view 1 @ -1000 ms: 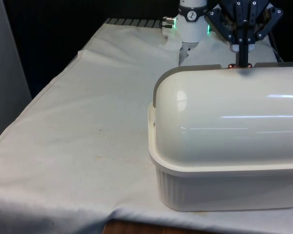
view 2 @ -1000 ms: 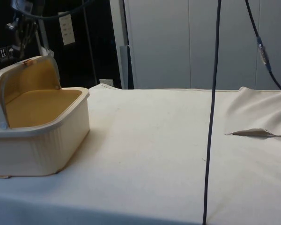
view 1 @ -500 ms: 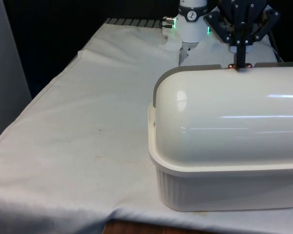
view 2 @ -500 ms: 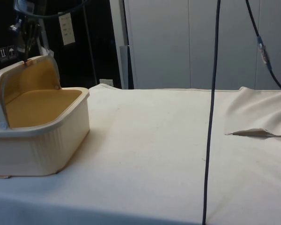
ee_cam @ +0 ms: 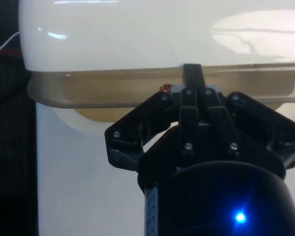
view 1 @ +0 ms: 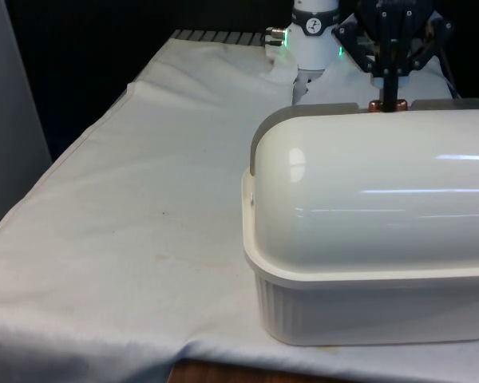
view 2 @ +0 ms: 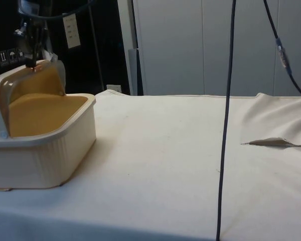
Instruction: Open the lid, then close it.
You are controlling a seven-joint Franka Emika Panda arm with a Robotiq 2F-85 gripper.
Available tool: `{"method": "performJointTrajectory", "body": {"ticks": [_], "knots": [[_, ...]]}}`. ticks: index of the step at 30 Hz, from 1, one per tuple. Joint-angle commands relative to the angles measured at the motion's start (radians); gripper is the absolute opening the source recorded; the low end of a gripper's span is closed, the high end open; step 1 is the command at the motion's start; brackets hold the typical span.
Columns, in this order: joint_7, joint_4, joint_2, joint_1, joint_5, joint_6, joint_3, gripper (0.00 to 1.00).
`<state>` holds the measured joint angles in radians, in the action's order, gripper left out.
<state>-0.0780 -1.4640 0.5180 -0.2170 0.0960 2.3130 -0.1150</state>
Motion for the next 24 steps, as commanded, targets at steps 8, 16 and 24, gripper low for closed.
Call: {"method": "performJointTrajectory", "body": {"ticks": [8, 16, 24], "knots": [[0.023, 0.0, -0.006, -0.003, -0.005, -0.069, -0.003, 0.0], [0.039, 0.009, -0.004, -0.002, -0.002, -0.132, -0.002, 0.0], [0.054, 0.019, 0.0, -0.001, 0.0, -0.192, -0.001, 0.0]]}}
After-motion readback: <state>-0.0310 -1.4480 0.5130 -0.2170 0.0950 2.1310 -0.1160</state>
